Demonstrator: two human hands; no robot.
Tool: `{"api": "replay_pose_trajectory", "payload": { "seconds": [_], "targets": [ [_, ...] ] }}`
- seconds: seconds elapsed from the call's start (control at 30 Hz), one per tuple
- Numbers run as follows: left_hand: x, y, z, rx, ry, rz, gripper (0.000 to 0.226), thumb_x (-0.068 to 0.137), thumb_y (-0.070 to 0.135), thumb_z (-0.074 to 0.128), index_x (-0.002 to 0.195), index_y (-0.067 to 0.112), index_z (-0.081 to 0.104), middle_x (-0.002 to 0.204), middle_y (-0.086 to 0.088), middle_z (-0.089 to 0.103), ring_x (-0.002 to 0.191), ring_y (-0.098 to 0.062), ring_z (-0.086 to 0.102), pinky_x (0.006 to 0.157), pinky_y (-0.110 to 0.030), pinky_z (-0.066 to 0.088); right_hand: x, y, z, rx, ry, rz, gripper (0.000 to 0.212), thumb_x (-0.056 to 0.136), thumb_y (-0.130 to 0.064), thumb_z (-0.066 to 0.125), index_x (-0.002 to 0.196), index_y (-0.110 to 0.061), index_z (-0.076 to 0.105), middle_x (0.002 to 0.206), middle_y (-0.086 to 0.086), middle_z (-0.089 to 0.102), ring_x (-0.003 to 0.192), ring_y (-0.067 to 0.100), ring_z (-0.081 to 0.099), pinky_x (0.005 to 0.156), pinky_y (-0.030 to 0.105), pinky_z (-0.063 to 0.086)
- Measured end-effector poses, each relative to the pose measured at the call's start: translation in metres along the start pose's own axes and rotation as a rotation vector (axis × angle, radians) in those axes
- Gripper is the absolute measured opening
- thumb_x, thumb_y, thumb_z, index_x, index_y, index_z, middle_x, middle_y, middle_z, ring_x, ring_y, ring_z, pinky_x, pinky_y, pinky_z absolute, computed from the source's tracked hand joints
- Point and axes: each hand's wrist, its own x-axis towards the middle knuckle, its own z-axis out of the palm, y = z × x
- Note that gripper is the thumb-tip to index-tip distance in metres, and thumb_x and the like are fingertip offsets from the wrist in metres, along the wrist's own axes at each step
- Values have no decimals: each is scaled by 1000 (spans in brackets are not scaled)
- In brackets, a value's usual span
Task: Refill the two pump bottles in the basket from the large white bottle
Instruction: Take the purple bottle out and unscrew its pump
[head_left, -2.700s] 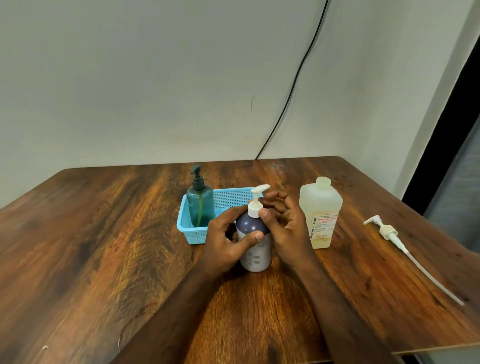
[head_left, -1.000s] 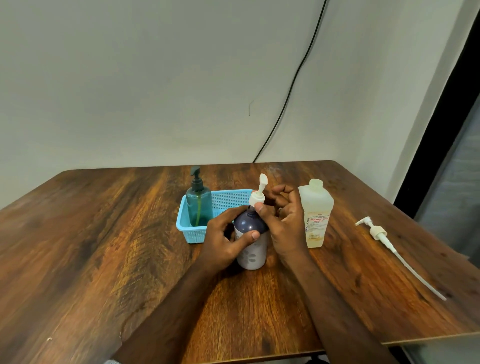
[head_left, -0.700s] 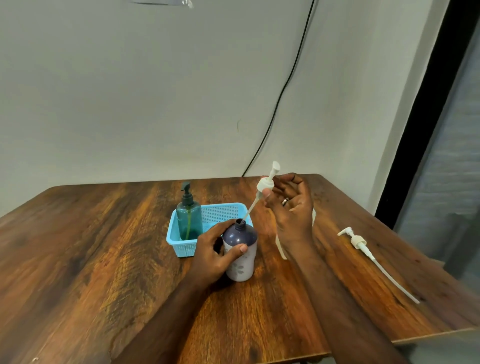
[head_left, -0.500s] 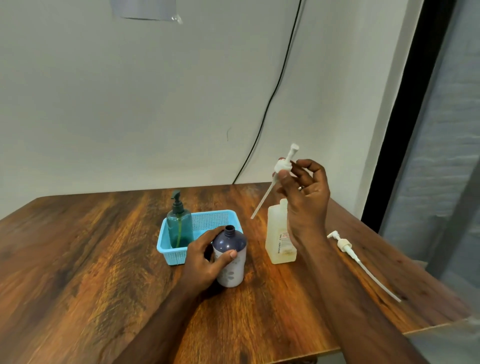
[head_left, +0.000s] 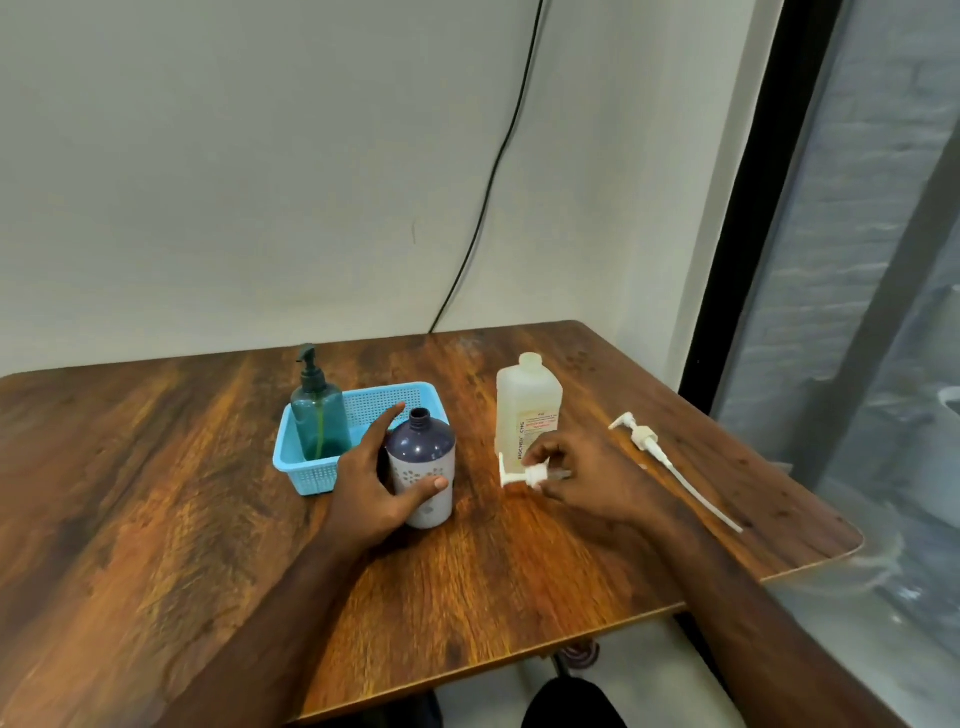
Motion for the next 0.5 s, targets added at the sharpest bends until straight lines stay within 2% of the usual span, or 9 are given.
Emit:
{"api": "replay_pose_trajectory", "payload": {
  "seconds": [0.07, 0.13, 0.23, 0.3, 0.4, 0.5],
  "targets": [
    [1, -1, 0, -7, 8, -27, 97, 66, 44, 91, 148, 21, 44, 129, 18, 60, 117, 8, 58, 89, -11, 51, -1, 14, -3, -52, -40, 10, 29, 82, -27, 77, 107, -38, 67, 129, -17, 61, 119, 8, 56, 100, 34, 53],
    [2, -1, 1, -8, 25, -35, 88, 66, 39, 92, 141, 20, 50, 126, 17, 64, 114, 6, 61, 88, -12, 53, -3, 23, -7, -73, -44, 32, 26, 84, -27, 76, 106, -37, 69, 122, -18, 63, 110, 4, 57, 92, 25, 53],
    [1, 3, 2, -1, 56, -52, 75, 64, 31, 92, 129, 29, 55, 113, 33, 65, 108, 11, 61, 85, -8, 51, -7, 30, -9, -101, -58, 32, 22, 85, -26, 75, 106, -35, 71, 114, -18, 64, 98, 1, 58, 78, 14, 49],
    [1, 4, 2, -3, 68, -54, 70, 64, 25, 92, 123, 33, 55, 112, 32, 65, 106, 12, 61, 83, -6, 50, -8, 33, -7, -83, -65, 42, 22, 86, -25, 74, 105, -35, 71, 112, -18, 64, 97, 2, 59, 81, 18, 52],
    [0, 8, 2, -2, 89, -45, 69, 63, 27, 91, 123, 25, 57, 115, 23, 64, 105, 13, 60, 81, -4, 49, -9, 33, -4, -47, -62, 59, 24, 86, -23, 73, 106, -36, 70, 115, -17, 63, 103, 4, 59, 89, 24, 54],
    [-1, 7, 0, -12, 85, -56, 69, 62, 32, 89, 123, 26, 56, 109, 33, 65, 105, 14, 60, 81, -4, 48, -8, 30, -3, -18, -71, 71, 26, 85, -23, 74, 107, -35, 69, 119, -16, 62, 109, 7, 57, 93, 28, 54]
  ]
}}
